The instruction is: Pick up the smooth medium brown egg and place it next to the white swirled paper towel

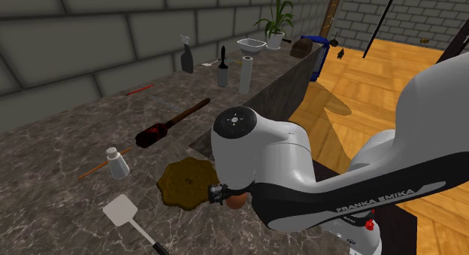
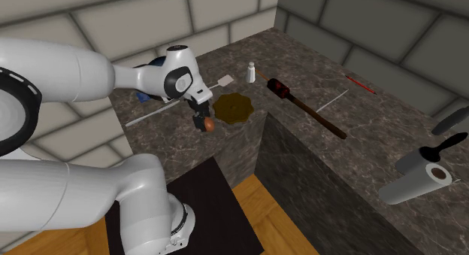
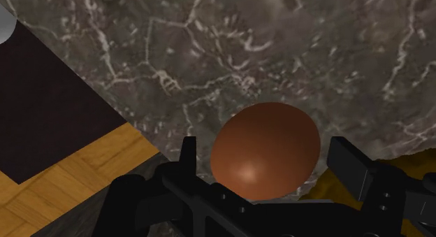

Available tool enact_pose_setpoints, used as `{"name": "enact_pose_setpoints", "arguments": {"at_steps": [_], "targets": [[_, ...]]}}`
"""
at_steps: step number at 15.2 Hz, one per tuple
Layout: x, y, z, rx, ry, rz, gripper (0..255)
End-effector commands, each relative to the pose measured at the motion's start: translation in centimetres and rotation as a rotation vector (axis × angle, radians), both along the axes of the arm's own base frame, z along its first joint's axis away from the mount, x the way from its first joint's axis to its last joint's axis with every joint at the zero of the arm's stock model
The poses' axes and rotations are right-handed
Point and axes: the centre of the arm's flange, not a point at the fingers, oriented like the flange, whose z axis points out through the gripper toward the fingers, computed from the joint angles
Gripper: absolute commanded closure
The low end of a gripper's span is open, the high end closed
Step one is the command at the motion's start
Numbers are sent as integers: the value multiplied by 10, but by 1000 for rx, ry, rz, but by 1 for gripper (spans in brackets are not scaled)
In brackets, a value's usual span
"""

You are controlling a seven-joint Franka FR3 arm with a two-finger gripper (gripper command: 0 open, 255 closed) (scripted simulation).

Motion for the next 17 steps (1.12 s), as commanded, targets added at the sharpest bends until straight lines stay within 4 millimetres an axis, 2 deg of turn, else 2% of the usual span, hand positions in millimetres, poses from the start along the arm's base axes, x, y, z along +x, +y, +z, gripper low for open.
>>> {"name": "enact_pose_setpoints", "arguments": {"at_steps": [1,6,7,16,17], "targets": [[0,-1,-1,0,0,0,0],[0,-1,-1,0,0,0,0],[0,-1,-1,0,0,0,255],[0,-1,-1,0,0,0,255],[0,-1,4,0,0,0,255]]}}
